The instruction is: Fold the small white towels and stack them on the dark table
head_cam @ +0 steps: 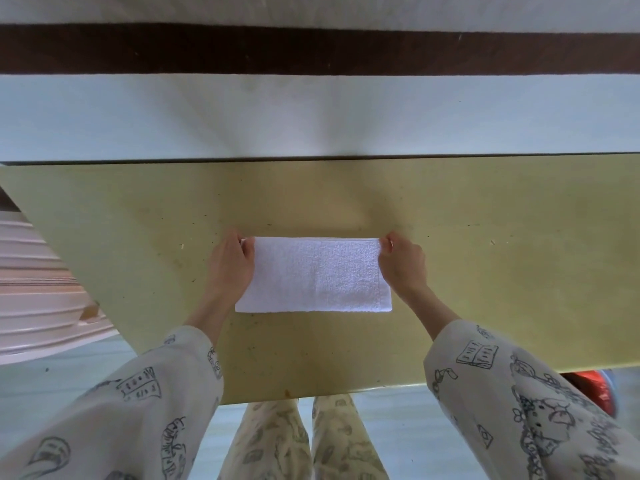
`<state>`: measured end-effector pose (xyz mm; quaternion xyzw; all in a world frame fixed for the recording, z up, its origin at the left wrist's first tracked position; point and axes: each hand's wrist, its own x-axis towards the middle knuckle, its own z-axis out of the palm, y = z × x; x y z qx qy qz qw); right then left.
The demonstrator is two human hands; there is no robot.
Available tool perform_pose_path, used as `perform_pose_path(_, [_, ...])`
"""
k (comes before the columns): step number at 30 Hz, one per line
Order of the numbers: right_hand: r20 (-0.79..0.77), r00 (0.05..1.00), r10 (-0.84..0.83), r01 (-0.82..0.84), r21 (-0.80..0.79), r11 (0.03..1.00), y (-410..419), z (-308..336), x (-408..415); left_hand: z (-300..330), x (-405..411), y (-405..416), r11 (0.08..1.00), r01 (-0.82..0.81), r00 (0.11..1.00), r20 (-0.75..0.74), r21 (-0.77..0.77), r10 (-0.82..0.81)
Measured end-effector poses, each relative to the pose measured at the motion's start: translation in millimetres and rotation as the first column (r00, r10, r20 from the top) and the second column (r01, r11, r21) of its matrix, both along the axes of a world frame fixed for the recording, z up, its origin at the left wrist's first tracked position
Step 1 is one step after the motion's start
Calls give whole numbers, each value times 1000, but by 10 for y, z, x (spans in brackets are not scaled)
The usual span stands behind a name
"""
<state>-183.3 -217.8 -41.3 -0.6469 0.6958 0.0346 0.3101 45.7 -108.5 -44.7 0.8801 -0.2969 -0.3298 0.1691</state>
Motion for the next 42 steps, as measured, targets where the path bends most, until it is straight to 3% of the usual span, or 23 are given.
perform_pose_path(9, [-10,1000,-21,21,-12,1000,38,-29,8,44,-3,15,998,-49,998,31,27,48])
perform_pose_path(11, [-20,1000,0,-1,-70,998,91,-23,-30,89,6,90,996,-79,992,101,38,75])
perform_pose_path(15, [-92,980,179,-201,-365,909,278,-24,-48,75,-120,233,981,195,872,456,12,-179])
perform_pose_path(17, [-114,942,316,-327,-527,785,310,-84,29,15,-233,155,935,347,829,490,-77,-268])
perform_pose_path(19, [-120,903,412,-401,-578,711,281,-150,169,-55,-344,-17,876,452,801,509,-167,-317])
perform_pose_path(23, [-77,871,484,-438,-567,698,207,-256,405,-157,-481,-331,803,557,783,457,-212,-423])
perform_pose_path(28, [-74,868,492,-450,-539,712,188,-335,427,-257,-483,-373,737,639,721,505,-219,-475])
perform_pose_path(42, [-86,811,579,-567,-359,741,68,-267,475,-269,-444,-395,707,666,702,519,-237,-487])
